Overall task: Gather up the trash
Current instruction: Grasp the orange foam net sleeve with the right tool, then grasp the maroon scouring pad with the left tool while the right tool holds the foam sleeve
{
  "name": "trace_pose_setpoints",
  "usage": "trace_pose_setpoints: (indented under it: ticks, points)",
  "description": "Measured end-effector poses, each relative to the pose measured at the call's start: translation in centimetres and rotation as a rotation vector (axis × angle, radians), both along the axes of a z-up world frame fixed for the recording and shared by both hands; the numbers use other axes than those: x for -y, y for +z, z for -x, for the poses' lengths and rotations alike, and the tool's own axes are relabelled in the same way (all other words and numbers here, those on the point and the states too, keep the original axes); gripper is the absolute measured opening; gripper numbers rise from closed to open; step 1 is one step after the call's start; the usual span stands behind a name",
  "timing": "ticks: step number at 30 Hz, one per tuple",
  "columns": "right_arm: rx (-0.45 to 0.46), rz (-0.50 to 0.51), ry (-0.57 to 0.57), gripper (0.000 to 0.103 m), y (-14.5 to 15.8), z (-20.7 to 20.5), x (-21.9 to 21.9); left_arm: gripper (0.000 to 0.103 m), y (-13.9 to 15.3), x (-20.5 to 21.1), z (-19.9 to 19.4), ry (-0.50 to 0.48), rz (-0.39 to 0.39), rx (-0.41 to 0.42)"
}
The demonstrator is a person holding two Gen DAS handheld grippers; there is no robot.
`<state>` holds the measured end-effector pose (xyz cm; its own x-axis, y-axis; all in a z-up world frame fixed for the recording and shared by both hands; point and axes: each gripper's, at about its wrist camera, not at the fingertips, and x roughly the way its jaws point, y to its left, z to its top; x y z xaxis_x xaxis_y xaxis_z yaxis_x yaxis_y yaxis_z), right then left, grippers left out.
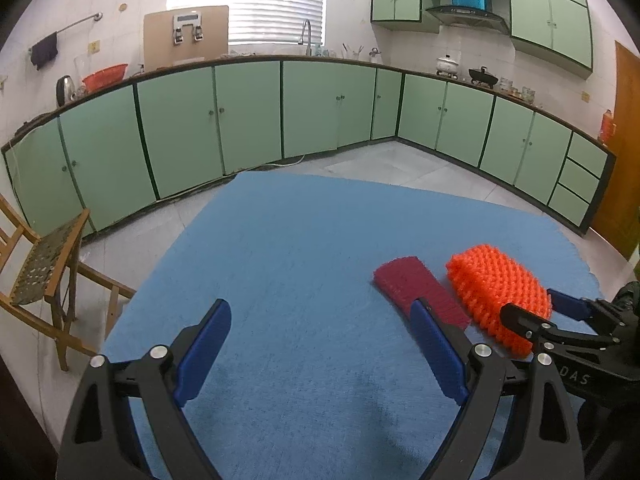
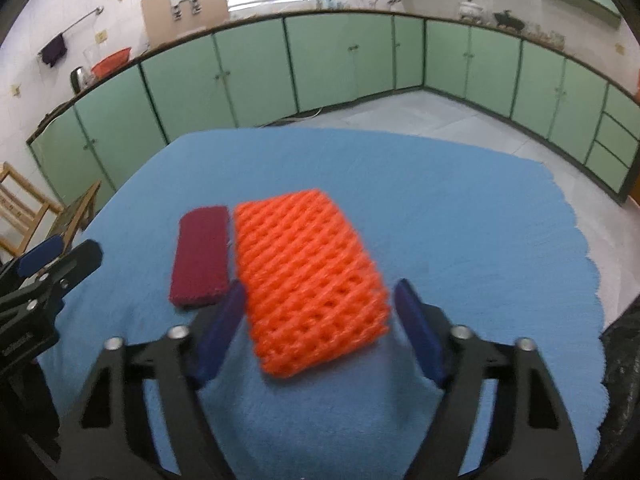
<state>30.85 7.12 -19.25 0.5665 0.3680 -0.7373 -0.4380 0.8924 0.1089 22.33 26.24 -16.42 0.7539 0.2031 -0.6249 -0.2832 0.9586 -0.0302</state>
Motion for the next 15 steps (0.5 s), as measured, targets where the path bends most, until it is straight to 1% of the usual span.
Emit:
trace_pose_setpoints:
  ticks: [1, 3, 4, 6, 8, 11, 15]
  points:
    - [-0.001, -0.005, 0.009, 0.064, 0.0, 0.1, 0.0, 0.089, -0.1, 0.1, 0.0, 0.000, 0.002, -0.002]
    - [-0.006, -0.020, 0.026, 0.050, 0.0, 0.2, 0.0, 0.089, -0.3, 0.2, -0.2, -0.003, 0.004, -0.007]
    - [-0.007, -0.026, 0.033, 0.046, 0.0, 0.2, 0.0, 0.089, -0.3, 0.2, -0.4, -0.004, 0.004, -0.008]
    - [-0.003, -0.041, 0.050, 0.030, 0.2, 0.5, 0.0, 0.089, -0.4, 0.5, -0.5, -0.009, 0.006, -0.013]
    - [0.003, -0.041, 0.060, 0.024, 0.3, 0.8, 0.0, 0.089, -0.4, 0.7, -0.7, -0.013, 0.009, -0.015]
    - [0.025, -0.038, 0.050, 0.022, 0.8, 1.1, 0.3, 0.089, -0.4, 1.1, -1.2, -0.023, 0.013, -0.015]
    - [0.048, -0.036, 0.012, 0.022, 1.3, 0.8, 2.0, 0.089, -0.6, 2.3, -2.0, -0.046, 0.025, -0.020]
